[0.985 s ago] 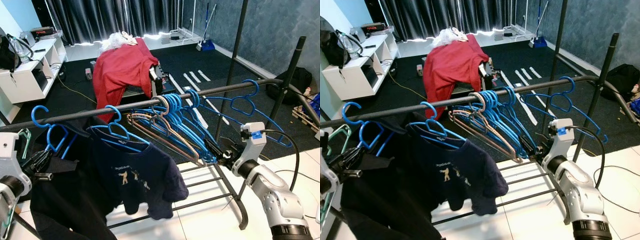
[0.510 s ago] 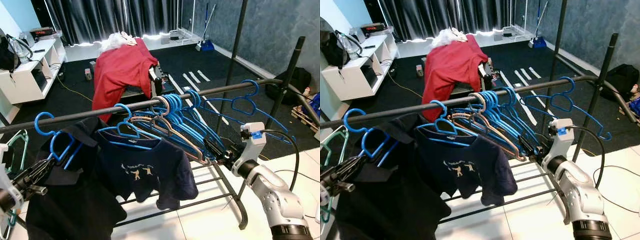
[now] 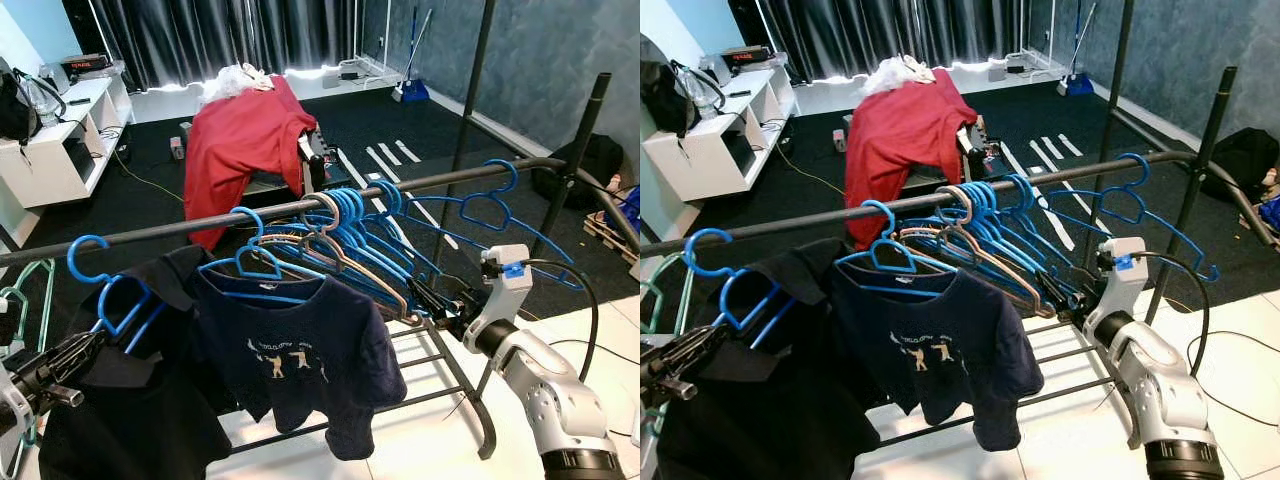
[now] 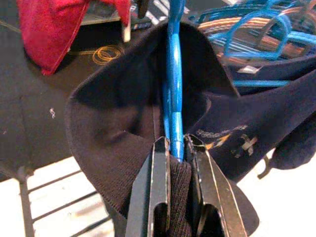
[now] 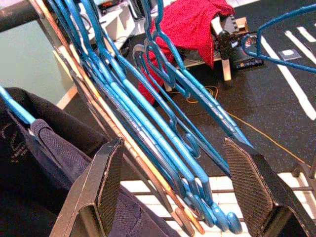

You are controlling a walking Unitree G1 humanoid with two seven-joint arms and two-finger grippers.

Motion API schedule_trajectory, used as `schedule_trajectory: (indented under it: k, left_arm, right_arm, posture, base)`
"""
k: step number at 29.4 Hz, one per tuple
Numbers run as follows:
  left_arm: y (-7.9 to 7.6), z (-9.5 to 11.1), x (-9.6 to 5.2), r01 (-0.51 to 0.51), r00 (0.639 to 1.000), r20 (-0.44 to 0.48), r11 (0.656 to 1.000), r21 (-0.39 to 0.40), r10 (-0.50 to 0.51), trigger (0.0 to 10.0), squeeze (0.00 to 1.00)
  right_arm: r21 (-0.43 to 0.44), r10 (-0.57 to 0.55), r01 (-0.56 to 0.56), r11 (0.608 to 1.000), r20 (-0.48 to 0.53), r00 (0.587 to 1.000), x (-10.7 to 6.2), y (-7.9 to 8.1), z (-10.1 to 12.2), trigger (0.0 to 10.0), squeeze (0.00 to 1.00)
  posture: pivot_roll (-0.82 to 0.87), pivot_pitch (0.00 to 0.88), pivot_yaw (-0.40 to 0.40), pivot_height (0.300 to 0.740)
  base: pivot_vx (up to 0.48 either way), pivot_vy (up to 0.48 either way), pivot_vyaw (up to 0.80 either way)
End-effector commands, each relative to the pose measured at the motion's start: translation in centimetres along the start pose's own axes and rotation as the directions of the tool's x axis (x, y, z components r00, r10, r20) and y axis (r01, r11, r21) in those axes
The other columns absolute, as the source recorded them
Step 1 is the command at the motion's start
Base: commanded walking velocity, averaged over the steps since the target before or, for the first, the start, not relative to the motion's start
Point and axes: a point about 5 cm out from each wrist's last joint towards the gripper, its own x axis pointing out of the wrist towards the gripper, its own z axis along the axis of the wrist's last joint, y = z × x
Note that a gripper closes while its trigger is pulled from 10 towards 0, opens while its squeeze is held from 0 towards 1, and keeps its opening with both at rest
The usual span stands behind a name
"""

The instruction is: Hang hanger

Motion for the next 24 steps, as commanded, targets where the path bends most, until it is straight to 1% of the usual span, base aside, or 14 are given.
schedule_trajectory:
  k: [1, 2, 4, 6, 7, 9, 10, 11, 15, 16, 17, 19, 22, 24]
  left_arm:
    - [-0.1, 0.0, 0.2, -0.005, 1.000, -0.005, 1.000, 0.016, 0.005, 10.0, 0.00]
    - [-0.1, 0.0, 0.2, -0.005, 1.000, -0.005, 1.000, 0.016, 0.005, 10.0, 0.00]
    - [0.7, -1.2, 1.2, -0.134, 0.988, -0.068, 0.990, 0.050, 0.137, 10.0, 0.00]
    - [0.7, -1.2, 1.2, -0.134, 0.988, -0.068, 0.990, 0.050, 0.137, 10.0, 0.00]
    - [0.6, -1.7, 1.8, -0.159, 0.983, -0.083, 0.985, 0.062, 0.164, 10.0, 0.00]
    - [0.6, -1.7, 1.8, -0.159, 0.983, -0.083, 0.985, 0.062, 0.164, 10.0, 0.00]
    - [0.3, -2.0, 2.3, -0.166, 0.980, -0.097, 0.983, 0.076, 0.173, 10.0, 0.00]
    - [0.3, -2.2, 2.4, -0.175, 0.976, -0.112, 0.980, 0.093, 0.185, 10.0, 0.00]
    - [0.6, -2.1, 2.3, -0.193, 0.972, -0.113, 0.976, 0.099, 0.204, 10.0, 0.00]
    - [1.2, -1.9, 2.0, -0.219, 0.967, -0.108, 0.970, 0.102, 0.229, 10.0, 0.00]
    - [1.2, -1.9, 2.0, -0.219, 0.967, -0.108, 0.970, 0.102, 0.229, 10.0, 0.00]
    - [1.8, -1.2, 1.5, -0.243, 0.964, -0.086, 0.965, 0.096, 0.252, 10.0, 0.00]
    - [1.7, -0.7, 1.3, -0.235, 0.968, -0.063, 0.968, 0.091, 0.242, 10.0, 0.00]
    - [1.1, -0.1, 1.7, -0.206, 0.977, -0.040, 0.975, 0.089, 0.210, 10.0, 0.00]
  right_arm:
    - [0.000, 0.006, -0.006, 1.000, 0.003, 1.000, 0.2, 0.2, 0.2, 10.0, 0.00]
    - [0.000, 0.006, -0.006, 1.000, 0.003, 1.000, 0.2, 0.2, 0.2, 10.0, 0.00]
    - [-0.001, 0.003, -0.003, 1.000, 0.000, 1.000, 0.2, 0.1, 0.2, 10.0, 0.00]
    - [-0.001, 0.003, -0.003, 1.000, 0.000, 1.000, 0.2, 0.1, 0.2, 10.0, 0.00]
    - [-0.003, 0.002, -0.002, 1.000, -0.004, 1.000, 0.3, 0.1, 0.1, 10.0, 0.00]
    - [-0.003, 0.002, -0.002, 1.000, -0.004, 1.000, 0.3, 0.1, 0.1, 10.0, 0.00]
    - [-0.006, 0.001, -0.001, 1.000, -0.008, 1.000, 0.3, 0.1, 0.1, 10.0, 0.00]
    - [-0.007, 0.000, 0.000, 1.000, -0.011, 1.000, 0.3, 0.1, 0.1, 10.0, 0.00]
    - [-0.008, 0.000, 0.000, 1.000, -0.013, 1.000, 0.3, 0.1, 0.1, 10.0, 0.00]
    - [-0.009, 0.000, 0.000, 1.000, -0.014, 1.000, 0.3, 0.1, 0.1, 10.0, 0.00]
    - [-0.009, 0.000, 0.000, 1.000, -0.014, 1.000, 0.3, 0.1, 0.1, 10.0, 0.00]
    - [-0.011, 0.000, 0.000, 1.000, -0.015, 1.000, 0.3, 0.0, 0.1, 10.0, 0.00]
    - [-0.012, 0.001, -0.001, 1.000, -0.017, 1.000, 0.3, 0.0, 0.1, 10.0, 0.00]
    - [-0.013, 0.003, -0.003, 1.000, -0.019, 1.000, 0.3, 0.0, 0.1, 10.0, 0.00]
  posture:
    - [-0.09, 0.000, 0.071, 0.735]
    - [-0.09, 0.000, 0.071, 0.735]
    - [-0.09, 0.000, 0.069, 0.735]
    - [-0.09, 0.000, 0.069, 0.735]
    - [-0.09, 0.000, 0.066, 0.735]
    - [-0.09, 0.000, 0.066, 0.735]
    - [-0.09, 0.000, 0.065, 0.735]
    - [-0.09, 0.000, 0.062, 0.735]
    - [-0.09, 0.000, 0.062, 0.735]
    - [-0.09, 0.000, 0.061, 0.735]
    - [-0.09, 0.000, 0.061, 0.735]
    - [-0.09, 0.000, 0.058, 0.735]
    - [-0.09, 0.000, 0.053, 0.735]
    - [-0.09, 0.000, 0.052, 0.735]
  base:
    - [0.000, 0.000, 0.00]
    - [0.000, 0.000, 0.00]
    - [0.000, 0.000, 0.00]
    - [0.000, 0.000, 0.00]
    - [0.000, 0.000, 0.00]
    - [0.000, 0.000, 0.00]
    - [0.000, 0.000, 0.00]
    - [-0.266, 0.000, 0.00]
    - [-0.315, 0.000, 0.00]
    - [-0.382, 0.000, 0.00]
    - [-0.382, 0.000, 0.00]
    - [-0.388, 0.000, 0.00]
    - [-0.387, 0.000, 0.00]
    - [-0.396, 0.000, 0.00]
